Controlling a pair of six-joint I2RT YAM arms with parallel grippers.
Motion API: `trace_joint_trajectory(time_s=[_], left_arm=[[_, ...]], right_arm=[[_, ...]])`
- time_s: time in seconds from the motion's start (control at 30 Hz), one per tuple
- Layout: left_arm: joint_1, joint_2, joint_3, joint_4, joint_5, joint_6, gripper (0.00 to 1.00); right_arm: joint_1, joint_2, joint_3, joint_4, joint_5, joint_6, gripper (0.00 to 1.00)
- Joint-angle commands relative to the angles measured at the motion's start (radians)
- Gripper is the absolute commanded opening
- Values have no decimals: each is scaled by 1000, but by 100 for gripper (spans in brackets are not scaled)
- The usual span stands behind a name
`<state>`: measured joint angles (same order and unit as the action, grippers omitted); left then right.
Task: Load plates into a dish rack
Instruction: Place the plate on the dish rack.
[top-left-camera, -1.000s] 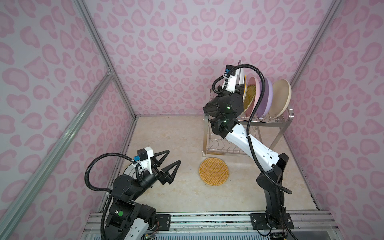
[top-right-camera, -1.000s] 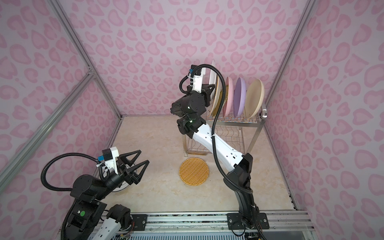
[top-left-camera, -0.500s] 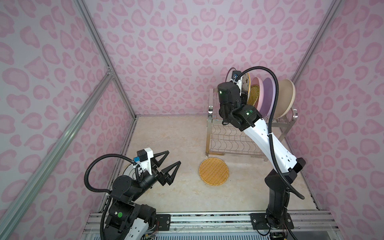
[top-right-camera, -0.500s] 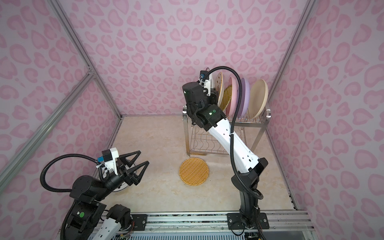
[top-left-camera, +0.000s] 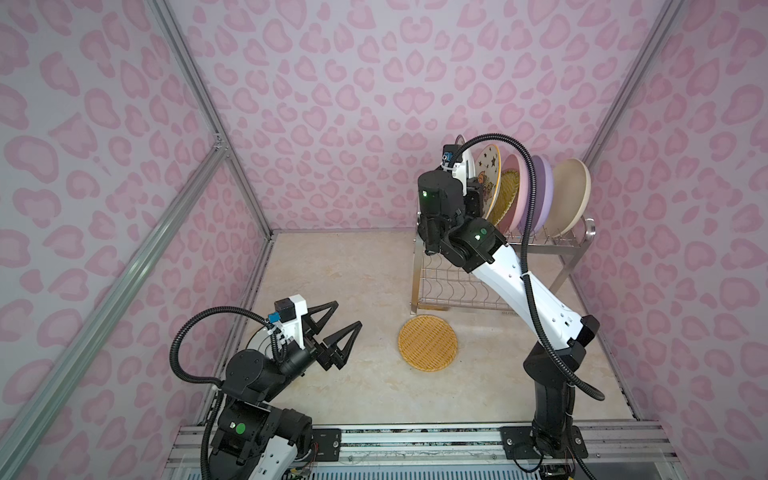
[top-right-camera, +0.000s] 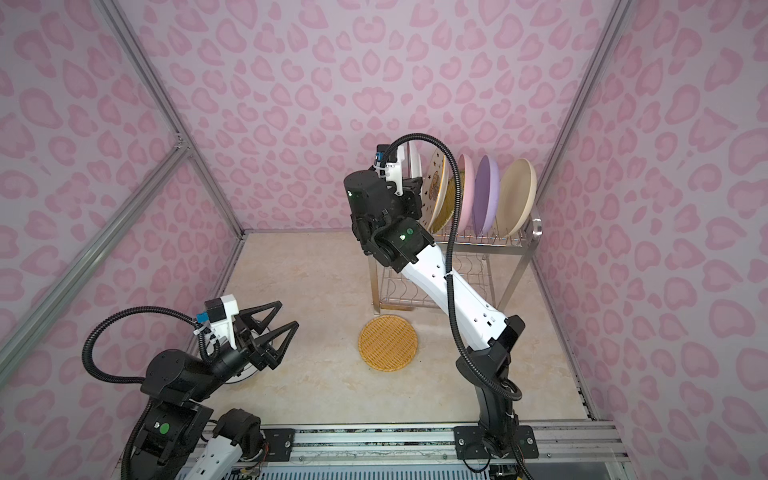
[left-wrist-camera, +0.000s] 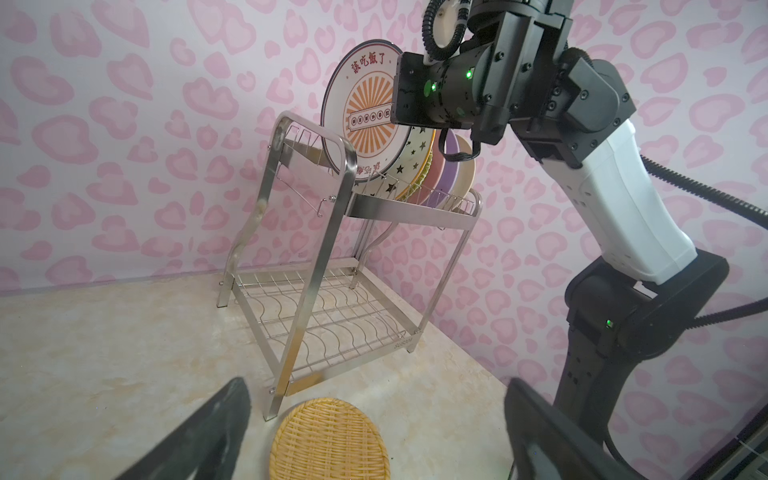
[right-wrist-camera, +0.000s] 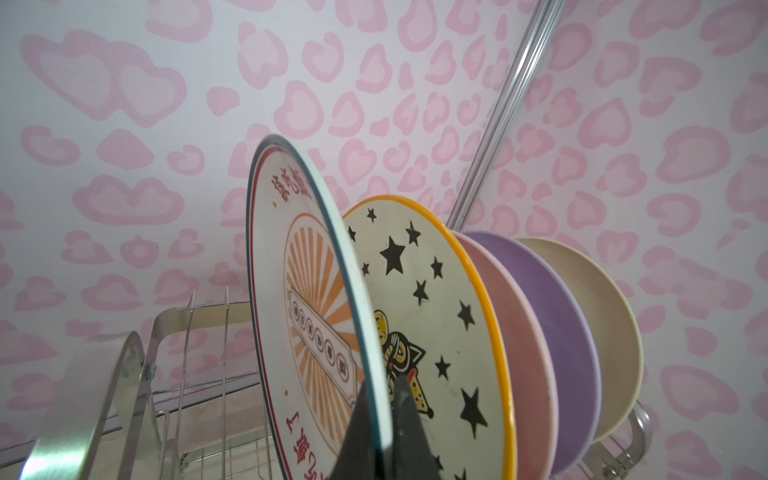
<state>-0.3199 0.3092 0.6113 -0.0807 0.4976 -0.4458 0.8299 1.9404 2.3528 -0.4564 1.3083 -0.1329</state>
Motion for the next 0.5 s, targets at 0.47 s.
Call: trace_joint_trajectory(time_s=[0.47], left_arm=[[2,-7,4,10,1,5,97]], right_arm=[[-51,15,102,-294,-44,263,0]])
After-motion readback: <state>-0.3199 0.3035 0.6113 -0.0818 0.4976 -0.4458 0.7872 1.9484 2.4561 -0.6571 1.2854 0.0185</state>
